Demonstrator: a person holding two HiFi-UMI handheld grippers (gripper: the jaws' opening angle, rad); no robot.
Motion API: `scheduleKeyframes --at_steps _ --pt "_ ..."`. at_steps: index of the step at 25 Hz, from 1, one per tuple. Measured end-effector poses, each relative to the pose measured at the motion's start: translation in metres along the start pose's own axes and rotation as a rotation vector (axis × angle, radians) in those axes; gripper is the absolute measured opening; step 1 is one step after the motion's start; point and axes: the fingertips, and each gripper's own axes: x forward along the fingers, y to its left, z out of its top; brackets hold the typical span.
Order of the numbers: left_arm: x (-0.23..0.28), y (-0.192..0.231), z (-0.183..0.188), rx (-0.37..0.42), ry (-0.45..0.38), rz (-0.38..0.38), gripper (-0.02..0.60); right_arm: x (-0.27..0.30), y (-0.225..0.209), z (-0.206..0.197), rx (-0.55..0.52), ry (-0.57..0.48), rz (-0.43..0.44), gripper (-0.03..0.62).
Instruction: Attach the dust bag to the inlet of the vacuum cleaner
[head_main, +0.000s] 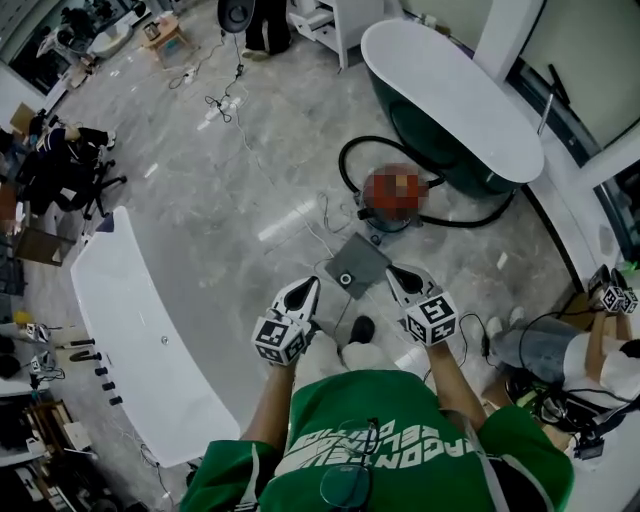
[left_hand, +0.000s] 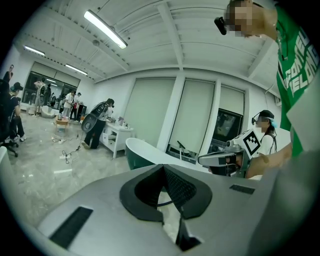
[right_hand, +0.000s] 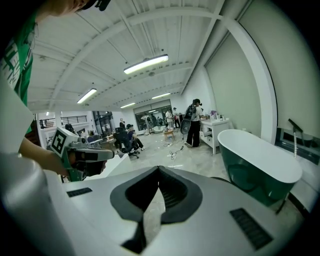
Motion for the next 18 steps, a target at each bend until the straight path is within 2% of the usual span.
scheduleKeyframes --at_steps 6,18 --pt "-0.003 0.000 -0.022 -0.019 0.024 0.000 0.005 -0.005 -0.001 -0.019 0.001 0.047 -0.008 0.009" --pt "0.012 0.024 -0.035 0.000 0.050 -0.040 0.004 0.020 -0.002 -0.037 -0.001 0.079 -0.024 0.009"
